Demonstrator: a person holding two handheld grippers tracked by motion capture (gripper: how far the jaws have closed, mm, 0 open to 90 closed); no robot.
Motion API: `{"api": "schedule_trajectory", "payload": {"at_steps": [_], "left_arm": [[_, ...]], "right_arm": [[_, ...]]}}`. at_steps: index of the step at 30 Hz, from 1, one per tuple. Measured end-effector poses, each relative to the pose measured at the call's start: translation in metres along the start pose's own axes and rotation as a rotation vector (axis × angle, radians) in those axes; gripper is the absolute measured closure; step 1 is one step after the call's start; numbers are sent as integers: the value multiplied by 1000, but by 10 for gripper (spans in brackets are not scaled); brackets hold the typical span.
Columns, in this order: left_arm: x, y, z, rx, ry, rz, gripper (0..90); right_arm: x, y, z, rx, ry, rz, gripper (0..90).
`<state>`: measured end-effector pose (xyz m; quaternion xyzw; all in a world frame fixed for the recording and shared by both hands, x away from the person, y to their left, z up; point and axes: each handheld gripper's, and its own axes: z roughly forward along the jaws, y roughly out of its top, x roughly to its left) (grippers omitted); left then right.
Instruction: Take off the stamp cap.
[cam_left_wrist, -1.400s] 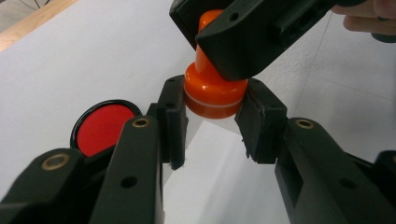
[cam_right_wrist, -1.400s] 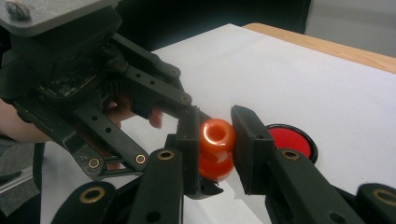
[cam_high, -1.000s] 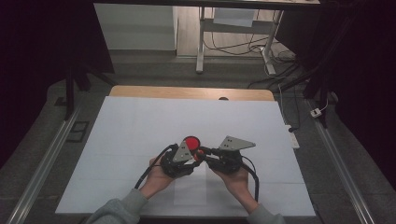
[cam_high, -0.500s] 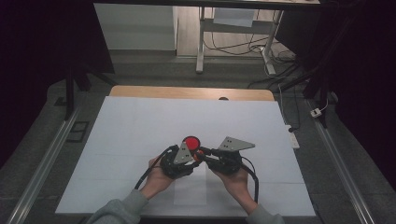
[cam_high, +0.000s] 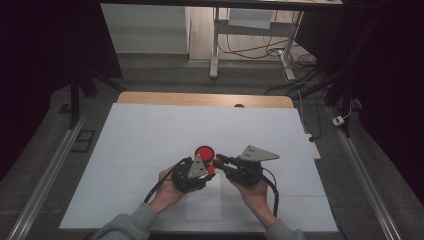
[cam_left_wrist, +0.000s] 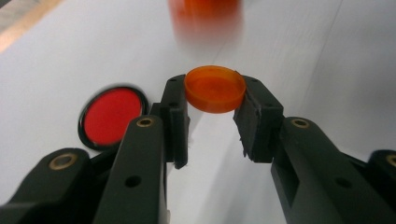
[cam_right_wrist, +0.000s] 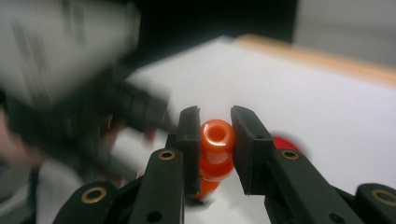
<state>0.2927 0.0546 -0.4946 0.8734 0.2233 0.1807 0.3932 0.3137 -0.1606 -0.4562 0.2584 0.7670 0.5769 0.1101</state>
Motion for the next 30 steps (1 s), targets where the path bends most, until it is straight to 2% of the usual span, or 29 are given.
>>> {"api": "schedule_trajectory", "payload": {"at_steps": [1,2,3,5,12,21,30], "left_arm": [[1,-2,1,-26,-21,-45,655],[1,-2,1,-26,-21,-45,655],[3,0,-1,-21,5,-21,655],[4,1,-4,-32,5,-24,654],[7,-1,-8,-39,13,-17,653],[13,-4,-19,-67,15,-43,653],[18,-11,-29,-73,16,-63,652]], "right_arm": [[-5,4,-6,-15,2,18,730],[-8,7,-11,-15,-4,21,730],[-11,7,-15,-28,-14,23,730],[-15,7,-18,-31,-13,38,730],[-14,6,-15,-3,-10,16,729],[-16,4,-13,7,-13,19,729],[-16,2,-11,22,-15,13,728]]}}
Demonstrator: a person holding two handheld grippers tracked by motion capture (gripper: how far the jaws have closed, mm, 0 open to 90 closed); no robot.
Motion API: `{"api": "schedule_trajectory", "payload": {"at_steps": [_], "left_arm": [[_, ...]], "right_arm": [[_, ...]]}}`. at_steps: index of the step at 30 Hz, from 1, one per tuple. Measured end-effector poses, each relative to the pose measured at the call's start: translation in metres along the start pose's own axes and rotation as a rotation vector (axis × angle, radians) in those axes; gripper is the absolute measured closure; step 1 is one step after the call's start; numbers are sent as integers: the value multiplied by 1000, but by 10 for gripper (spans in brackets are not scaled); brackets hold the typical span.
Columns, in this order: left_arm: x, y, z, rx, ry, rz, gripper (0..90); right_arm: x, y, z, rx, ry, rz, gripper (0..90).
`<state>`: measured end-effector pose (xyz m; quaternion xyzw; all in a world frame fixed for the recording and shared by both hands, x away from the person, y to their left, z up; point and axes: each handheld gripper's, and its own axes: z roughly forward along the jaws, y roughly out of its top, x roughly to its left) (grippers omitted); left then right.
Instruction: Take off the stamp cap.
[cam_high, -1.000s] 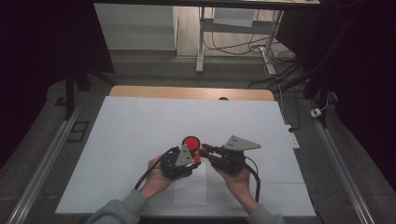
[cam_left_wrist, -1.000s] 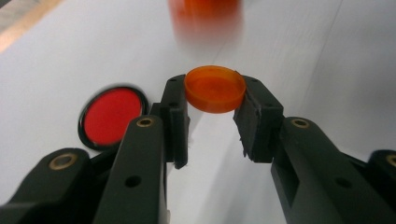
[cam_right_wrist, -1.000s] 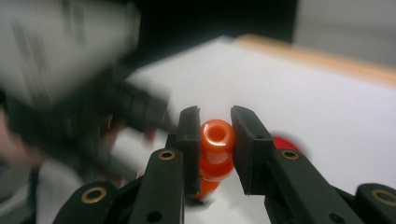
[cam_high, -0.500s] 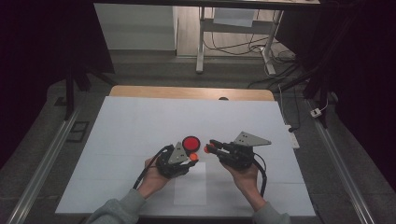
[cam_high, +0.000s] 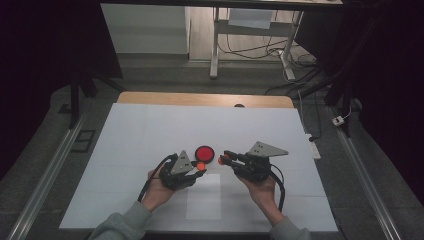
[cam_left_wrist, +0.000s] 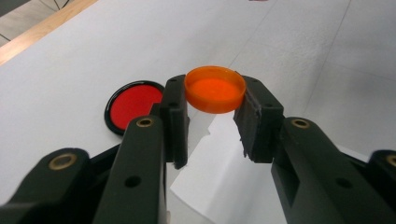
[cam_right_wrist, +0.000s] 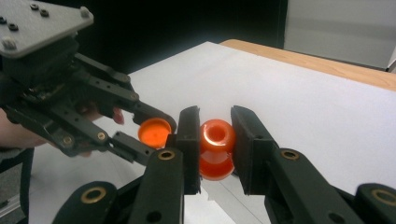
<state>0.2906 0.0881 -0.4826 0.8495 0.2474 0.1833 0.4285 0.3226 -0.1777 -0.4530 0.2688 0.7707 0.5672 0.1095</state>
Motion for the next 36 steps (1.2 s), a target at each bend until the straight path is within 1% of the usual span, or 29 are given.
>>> {"api": "schedule_trajectory", "payload": {"at_steps": [1,4,7,10,13,14,15,18,21,22,23,24,25,26,32,36], "left_arm": [[2,-2,-3,-4,-1,-10,652],[4,-5,-7,-6,0,-14,652],[8,-9,-14,-14,6,-31,652],[10,-11,-17,-14,10,-37,652],[14,-18,-26,-16,18,-48,652],[14,-18,-26,-16,18,-48,652],[17,-22,-31,-16,17,-57,652],[18,-26,-34,-11,22,-61,651],[18,-35,-41,0,27,-67,652],[18,-35,-41,0,27,-67,652],[18,-40,-46,4,33,-73,652],[18,-40,-46,4,33,-73,651],[19,-45,-52,2,40,-85,652],[20,-47,-54,3,46,-87,651],[23,-57,-66,-1,64,-107,651],[25,-62,-69,-1,70,-118,651]], "right_arm": [[0,-1,1,7,0,2,728],[-1,-2,2,13,-2,1,728],[-1,-2,3,20,-8,-6,728],[-2,-3,4,25,-8,-4,728],[-2,-4,4,32,-15,-9,728],[-2,-4,4,32,-15,-9,728],[-3,-4,4,33,-16,-8,728],[-3,-3,3,32,-18,-10,728],[-3,-3,3,30,-17,-10,727],[-3,-3,3,30,-17,-10,728],[-4,-3,3,30,-18,-10,728],[-4,-3,3,30,-17,-9,728],[-4,-3,4,31,-16,-9,728],[-4,-3,5,33,-16,-9,727],[-4,-4,9,43,-19,-10,728],[-5,-5,11,52,-21,-13,727]]}}
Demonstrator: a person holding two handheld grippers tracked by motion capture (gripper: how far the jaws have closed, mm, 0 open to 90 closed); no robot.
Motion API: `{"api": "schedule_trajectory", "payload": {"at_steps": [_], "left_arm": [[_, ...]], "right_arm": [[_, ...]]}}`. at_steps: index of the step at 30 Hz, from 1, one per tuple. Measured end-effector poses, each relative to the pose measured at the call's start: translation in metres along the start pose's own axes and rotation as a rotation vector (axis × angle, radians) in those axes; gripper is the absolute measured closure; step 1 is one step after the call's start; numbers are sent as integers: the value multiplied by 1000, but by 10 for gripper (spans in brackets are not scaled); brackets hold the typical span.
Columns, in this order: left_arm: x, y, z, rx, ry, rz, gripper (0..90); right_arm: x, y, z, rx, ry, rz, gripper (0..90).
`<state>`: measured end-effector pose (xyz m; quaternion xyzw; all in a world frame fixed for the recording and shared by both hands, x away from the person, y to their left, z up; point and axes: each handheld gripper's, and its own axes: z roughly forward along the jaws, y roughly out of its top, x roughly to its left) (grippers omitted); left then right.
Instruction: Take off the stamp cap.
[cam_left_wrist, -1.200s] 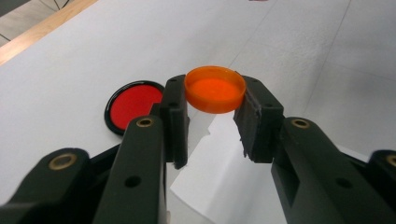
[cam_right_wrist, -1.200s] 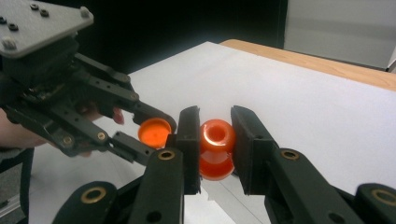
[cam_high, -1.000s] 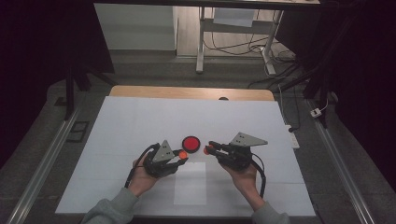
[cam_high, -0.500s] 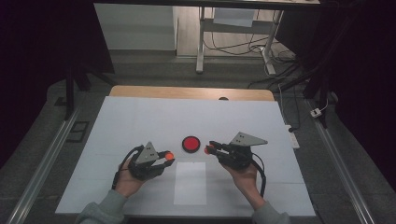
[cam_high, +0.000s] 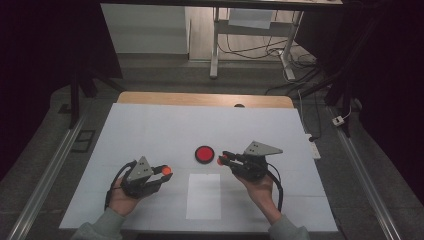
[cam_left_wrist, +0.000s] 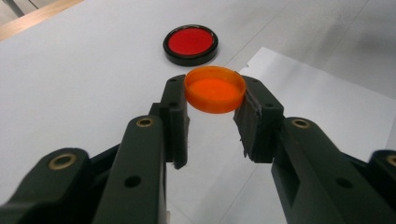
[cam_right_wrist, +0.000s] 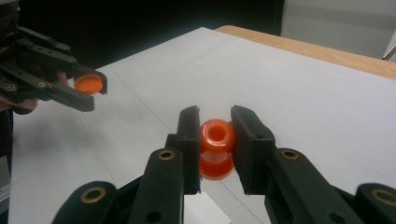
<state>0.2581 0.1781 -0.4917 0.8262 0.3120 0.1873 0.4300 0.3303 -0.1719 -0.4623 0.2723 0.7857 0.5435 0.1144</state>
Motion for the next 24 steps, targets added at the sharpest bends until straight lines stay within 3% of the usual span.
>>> {"api": "schedule_trajectory", "payload": {"at_steps": [13,24], "left_arm": [[4,-4,-3,-6,2,-24,651],[4,-4,-2,-2,-7,-26,651]], "right_arm": [[-10,1,23,24,-21,15,727],[-14,7,26,19,-33,18,727]]}}
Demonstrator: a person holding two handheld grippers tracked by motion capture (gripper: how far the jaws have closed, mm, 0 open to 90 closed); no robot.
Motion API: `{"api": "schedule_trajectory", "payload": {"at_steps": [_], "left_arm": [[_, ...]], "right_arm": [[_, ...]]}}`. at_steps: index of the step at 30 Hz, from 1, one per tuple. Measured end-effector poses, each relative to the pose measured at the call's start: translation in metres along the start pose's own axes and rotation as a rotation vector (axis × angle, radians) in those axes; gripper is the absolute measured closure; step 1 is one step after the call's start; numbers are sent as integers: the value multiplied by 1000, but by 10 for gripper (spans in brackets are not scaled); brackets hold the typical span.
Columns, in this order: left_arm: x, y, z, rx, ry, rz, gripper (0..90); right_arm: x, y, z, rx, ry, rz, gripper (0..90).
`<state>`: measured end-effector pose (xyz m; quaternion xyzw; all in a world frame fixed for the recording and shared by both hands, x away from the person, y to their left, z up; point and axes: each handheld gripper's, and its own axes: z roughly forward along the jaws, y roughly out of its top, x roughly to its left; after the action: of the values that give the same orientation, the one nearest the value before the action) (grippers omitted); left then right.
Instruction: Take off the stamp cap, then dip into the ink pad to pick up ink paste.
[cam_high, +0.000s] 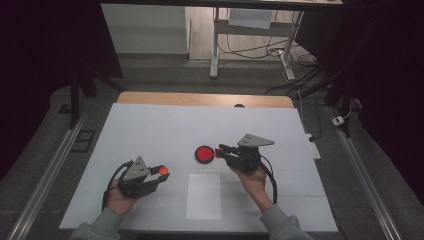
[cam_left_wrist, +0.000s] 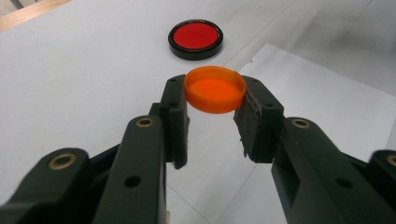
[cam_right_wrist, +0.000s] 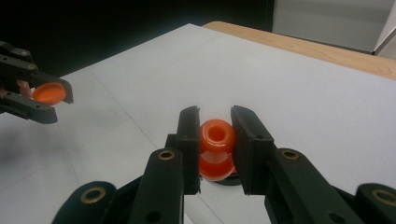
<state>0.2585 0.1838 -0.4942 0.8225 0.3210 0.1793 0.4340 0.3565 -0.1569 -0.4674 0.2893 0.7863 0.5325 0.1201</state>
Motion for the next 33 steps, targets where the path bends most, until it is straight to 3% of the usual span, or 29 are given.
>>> {"api": "schedule_trajectory", "payload": {"at_steps": [18,33], "left_arm": [[1,1,-1,-7,-3,-3,651],[1,1,-2,-4,-5,-6,651]], "right_arm": [[2,16,13,-1,2,-13,727],[-7,23,34,18,-15,-4,727]]}}
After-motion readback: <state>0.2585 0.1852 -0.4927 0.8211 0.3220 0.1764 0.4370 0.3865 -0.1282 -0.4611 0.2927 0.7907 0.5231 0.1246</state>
